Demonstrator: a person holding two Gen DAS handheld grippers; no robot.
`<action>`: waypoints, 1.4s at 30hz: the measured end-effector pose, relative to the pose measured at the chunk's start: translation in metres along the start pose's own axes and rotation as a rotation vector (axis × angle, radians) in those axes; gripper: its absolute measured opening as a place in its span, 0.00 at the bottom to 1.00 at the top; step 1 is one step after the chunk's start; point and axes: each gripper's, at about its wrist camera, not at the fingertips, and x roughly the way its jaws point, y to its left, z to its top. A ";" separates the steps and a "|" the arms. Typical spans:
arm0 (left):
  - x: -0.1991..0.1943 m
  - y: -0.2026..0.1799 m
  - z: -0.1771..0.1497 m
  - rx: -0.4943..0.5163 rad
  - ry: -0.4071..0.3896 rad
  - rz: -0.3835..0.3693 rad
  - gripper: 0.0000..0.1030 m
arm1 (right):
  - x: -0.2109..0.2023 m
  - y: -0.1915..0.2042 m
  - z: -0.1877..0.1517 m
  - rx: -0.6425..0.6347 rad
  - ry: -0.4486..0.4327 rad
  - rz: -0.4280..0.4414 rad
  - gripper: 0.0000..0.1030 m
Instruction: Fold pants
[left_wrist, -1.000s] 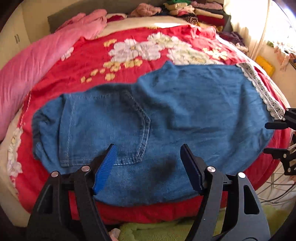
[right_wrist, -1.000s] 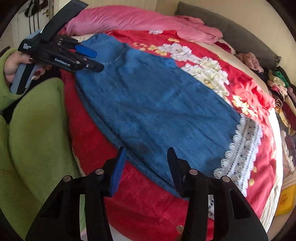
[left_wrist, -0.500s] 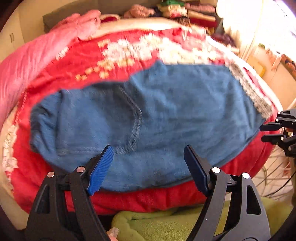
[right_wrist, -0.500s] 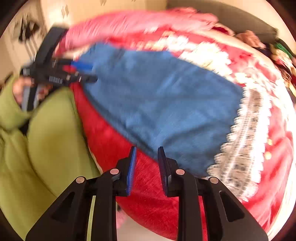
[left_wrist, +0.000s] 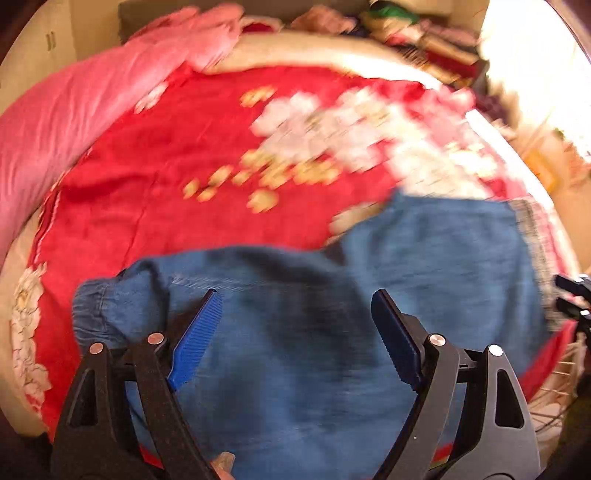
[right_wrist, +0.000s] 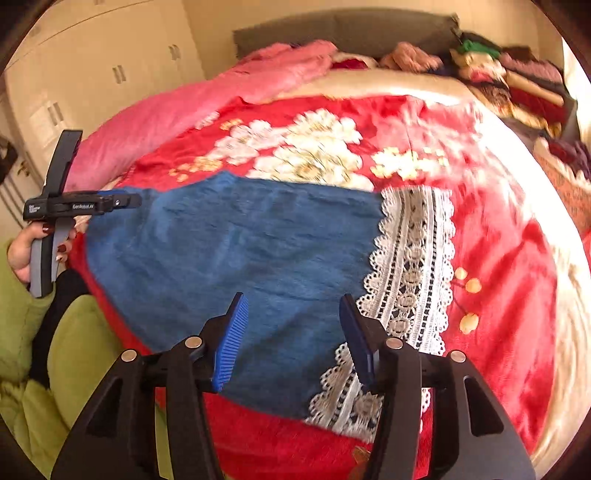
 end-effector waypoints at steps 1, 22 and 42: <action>0.010 0.010 -0.005 -0.024 0.034 0.011 0.73 | 0.006 -0.005 -0.001 0.016 0.030 -0.040 0.52; -0.079 -0.033 -0.029 0.044 -0.229 -0.110 0.84 | -0.070 -0.011 -0.024 0.095 -0.156 -0.056 0.55; -0.002 -0.155 -0.074 0.375 -0.023 -0.090 0.86 | -0.016 -0.001 -0.054 0.133 -0.021 0.008 0.55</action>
